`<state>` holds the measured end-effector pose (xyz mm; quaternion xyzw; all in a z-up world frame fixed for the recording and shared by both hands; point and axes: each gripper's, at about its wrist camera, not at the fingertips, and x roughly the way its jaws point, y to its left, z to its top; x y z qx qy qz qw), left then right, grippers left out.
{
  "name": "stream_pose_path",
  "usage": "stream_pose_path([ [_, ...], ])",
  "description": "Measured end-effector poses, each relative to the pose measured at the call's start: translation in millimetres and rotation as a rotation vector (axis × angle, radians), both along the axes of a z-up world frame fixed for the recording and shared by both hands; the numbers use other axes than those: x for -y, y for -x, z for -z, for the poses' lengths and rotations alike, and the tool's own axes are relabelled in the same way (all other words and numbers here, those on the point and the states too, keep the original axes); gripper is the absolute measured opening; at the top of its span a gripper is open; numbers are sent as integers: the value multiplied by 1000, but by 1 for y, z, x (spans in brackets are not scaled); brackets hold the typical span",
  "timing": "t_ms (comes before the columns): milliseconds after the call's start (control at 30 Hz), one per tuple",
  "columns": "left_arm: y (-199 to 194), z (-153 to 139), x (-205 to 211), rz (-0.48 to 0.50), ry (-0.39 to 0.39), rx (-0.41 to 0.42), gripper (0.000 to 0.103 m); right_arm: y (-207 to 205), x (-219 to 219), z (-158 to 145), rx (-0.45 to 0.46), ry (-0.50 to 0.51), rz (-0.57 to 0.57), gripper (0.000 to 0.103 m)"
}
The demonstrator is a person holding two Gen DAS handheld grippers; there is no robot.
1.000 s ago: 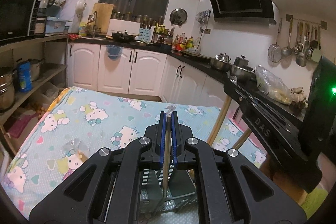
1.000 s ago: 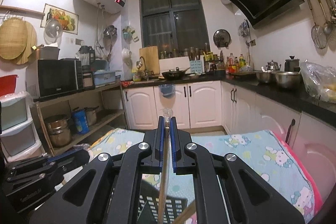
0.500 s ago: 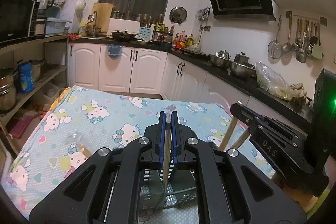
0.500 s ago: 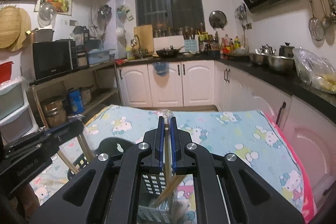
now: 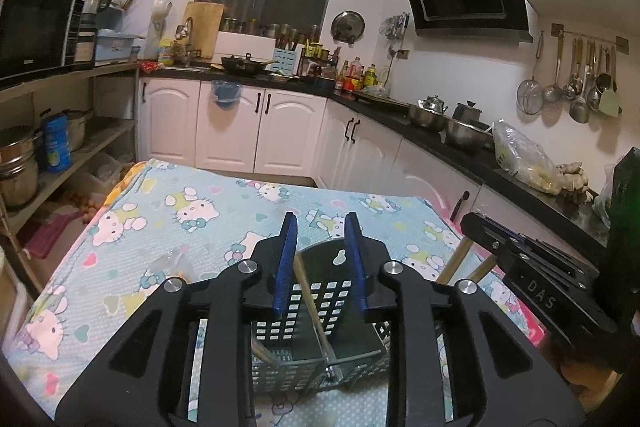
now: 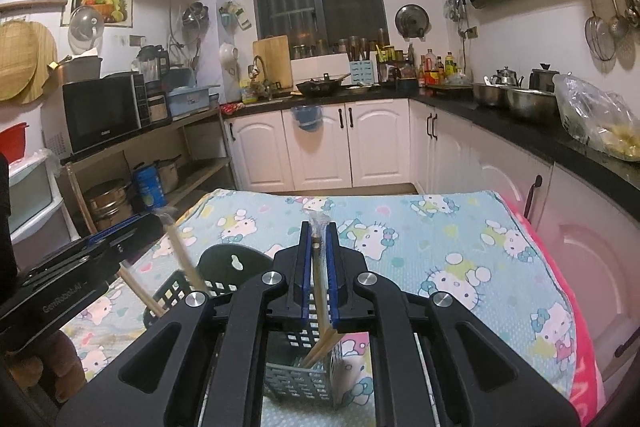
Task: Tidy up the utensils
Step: 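Open both grippers to release the chopsticks into the green caddy, then withdraw both open grippers from the caddy toward the wrapped chopstick pile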
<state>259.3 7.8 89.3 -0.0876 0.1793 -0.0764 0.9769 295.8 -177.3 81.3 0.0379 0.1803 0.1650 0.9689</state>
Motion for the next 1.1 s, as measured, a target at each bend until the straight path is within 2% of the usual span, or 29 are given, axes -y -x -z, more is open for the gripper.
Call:
stream_pose_path([
  [267, 8, -2, -5, -12, 9, -12, 29, 11, 1, -5, -1, -1, -6, 19],
  [400, 13, -3, -8, -19, 18, -23, 38, 17, 4, -7, 2, -4, -3, 30],
  [533, 17, -3, -12, -16, 44, -60, 42, 24, 7, -9, 6, -10, 2, 31],
  [867, 35, 3, -15, -6, 70, -105, 66, 39, 15, -10, 3, -11, 2, 33],
  [1100, 49, 6, -15, -2, 63, -116, 85, 58, 20, -8, -8, -6, 1, 38],
])
